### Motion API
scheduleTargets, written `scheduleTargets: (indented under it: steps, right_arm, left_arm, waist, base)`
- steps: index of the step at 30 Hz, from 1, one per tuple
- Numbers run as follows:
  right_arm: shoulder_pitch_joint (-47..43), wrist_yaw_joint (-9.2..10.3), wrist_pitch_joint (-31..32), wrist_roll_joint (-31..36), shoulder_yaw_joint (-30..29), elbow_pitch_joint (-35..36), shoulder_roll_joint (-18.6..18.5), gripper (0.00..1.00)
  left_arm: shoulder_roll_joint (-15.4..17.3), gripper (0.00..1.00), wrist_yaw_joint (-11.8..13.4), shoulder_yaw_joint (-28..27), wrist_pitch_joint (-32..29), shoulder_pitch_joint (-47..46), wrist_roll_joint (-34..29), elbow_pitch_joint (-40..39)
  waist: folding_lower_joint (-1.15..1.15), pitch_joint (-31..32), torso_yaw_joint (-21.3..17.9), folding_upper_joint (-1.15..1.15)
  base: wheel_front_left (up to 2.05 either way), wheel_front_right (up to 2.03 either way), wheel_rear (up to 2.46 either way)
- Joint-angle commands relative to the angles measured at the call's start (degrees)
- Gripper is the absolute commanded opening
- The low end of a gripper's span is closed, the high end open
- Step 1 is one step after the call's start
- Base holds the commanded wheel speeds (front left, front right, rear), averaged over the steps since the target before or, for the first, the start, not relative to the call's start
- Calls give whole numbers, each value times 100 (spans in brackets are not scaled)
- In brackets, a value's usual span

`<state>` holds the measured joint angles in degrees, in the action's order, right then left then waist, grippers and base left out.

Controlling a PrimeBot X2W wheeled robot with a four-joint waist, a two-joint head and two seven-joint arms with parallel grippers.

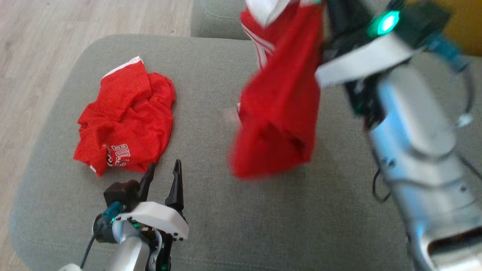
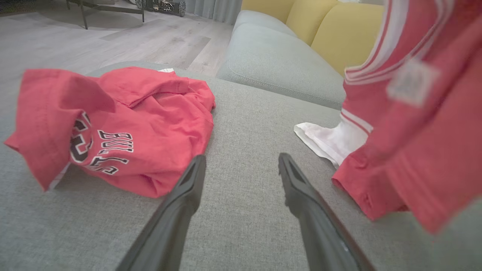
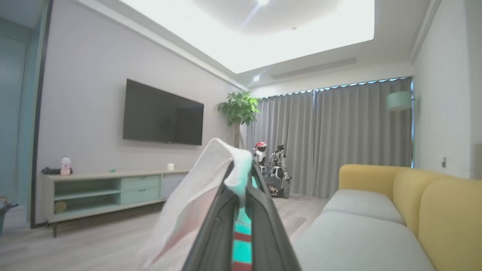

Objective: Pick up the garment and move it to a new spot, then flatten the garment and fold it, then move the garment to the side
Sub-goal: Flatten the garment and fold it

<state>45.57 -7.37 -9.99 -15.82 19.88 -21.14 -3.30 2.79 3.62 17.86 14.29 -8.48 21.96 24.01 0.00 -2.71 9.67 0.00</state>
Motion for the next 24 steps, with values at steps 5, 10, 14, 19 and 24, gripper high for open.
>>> scheduleTargets:
  steps: [5,10,14,19,24]
  right_arm:
    - [804,-12,438,90,-758,-204,-182,0]
    - [850,-12,847,164,-1222,-907,-909,0]
    - [551,-12,1020,248,-1417,-1508,-1524,0]
    - [241,-12,1027,763,-1914,-2403,-2175,31]
    - [202,-12,968,1716,-2662,-3060,-2451,100]
  left_arm:
    - [10,100,60,-115,71,-211,66,-294]
    - [10,100,58,-44,71,-267,96,-312]
    - [10,100,56,-12,71,-311,84,-281]
    - [10,100,27,-35,71,-361,8,-235]
    - [10,100,-12,-41,71,-431,-64,-187]
  waist:
    - [0,-125,11,0]
    - [0,-265,59,0]
    - [0,-385,68,0]
    - [0,-489,-14,0]
    - [0,-526,-121,0]
  base:
    - [0,0,0]
    - [0,0,0]
    - [0,0,0]
    - [0,0,0]
    - [0,0,0]
